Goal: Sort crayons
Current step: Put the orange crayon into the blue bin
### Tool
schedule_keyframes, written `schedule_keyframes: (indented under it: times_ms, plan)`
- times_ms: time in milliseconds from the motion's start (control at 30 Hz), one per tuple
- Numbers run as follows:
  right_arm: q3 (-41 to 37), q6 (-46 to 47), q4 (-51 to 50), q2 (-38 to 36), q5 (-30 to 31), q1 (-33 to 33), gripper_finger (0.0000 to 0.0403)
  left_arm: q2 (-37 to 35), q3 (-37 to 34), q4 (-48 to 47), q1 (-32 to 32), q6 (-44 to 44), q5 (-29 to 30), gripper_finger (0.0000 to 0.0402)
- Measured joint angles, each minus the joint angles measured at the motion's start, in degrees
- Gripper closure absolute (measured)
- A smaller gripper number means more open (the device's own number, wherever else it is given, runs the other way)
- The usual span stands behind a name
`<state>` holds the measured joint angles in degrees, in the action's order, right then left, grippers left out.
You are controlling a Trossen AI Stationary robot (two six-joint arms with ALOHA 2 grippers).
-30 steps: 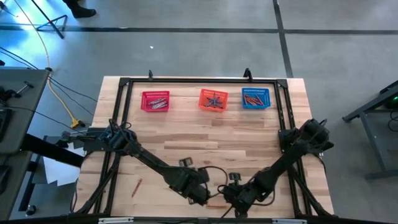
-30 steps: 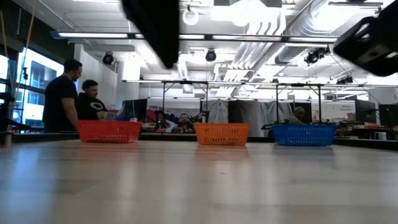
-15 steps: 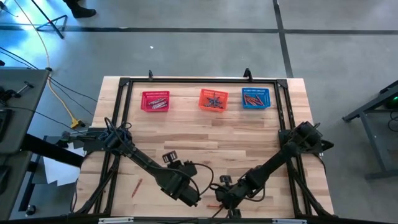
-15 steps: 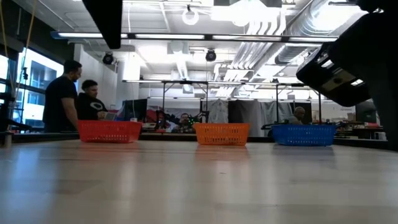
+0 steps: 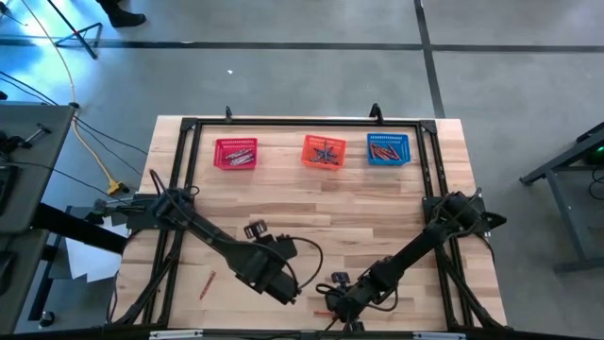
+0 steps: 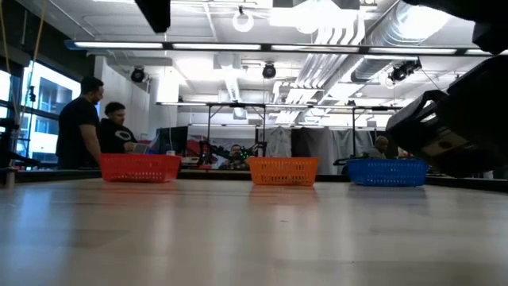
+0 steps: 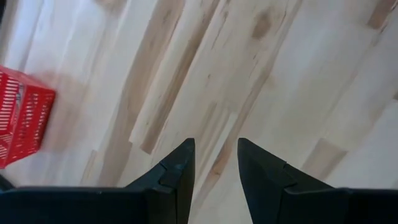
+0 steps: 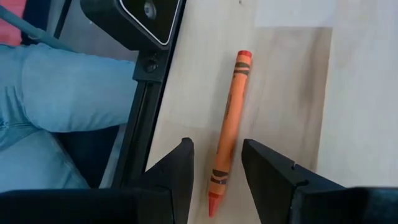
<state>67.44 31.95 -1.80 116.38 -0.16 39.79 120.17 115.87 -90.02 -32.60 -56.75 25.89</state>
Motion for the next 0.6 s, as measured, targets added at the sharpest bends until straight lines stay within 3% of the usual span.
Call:
schedule_keyframes:
  times_ms: [600]
  plan:
    - [0.19,-12.67,-1.63,0.83,0.81,-1.42,0.0273,-7.92,0.02,0.0,0.04,-0.6,7.87,0.0292]
